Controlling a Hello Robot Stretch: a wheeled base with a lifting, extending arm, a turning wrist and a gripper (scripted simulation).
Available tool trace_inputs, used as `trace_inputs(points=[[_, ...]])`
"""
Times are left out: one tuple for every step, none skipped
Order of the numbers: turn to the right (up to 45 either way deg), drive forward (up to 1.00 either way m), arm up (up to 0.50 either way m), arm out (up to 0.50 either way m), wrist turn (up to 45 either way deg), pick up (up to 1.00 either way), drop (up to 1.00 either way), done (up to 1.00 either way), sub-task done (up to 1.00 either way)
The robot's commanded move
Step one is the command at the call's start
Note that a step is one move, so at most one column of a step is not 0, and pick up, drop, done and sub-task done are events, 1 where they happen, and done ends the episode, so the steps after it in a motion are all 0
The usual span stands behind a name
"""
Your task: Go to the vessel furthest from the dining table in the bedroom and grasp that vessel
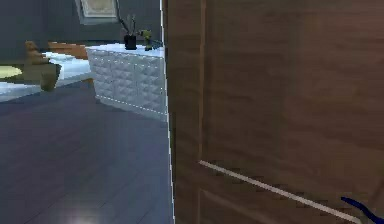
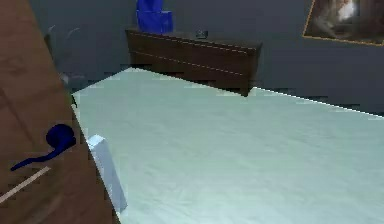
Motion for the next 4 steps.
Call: trace_inputs(points=[[45.0,0.0,0.0,0.0,0.0,0.0,0.0,0.0,0.0],[45.0,0.0,0.0,0.0,0.0,0.0,0.0,0.0,0.0],[39.0,0.0,0.0,0.0,0.0,0.0,0.0,0.0,0.0],[0.0,0.1,0.0,0.0,0.0,0.0,0.0,0.0,0.0]])
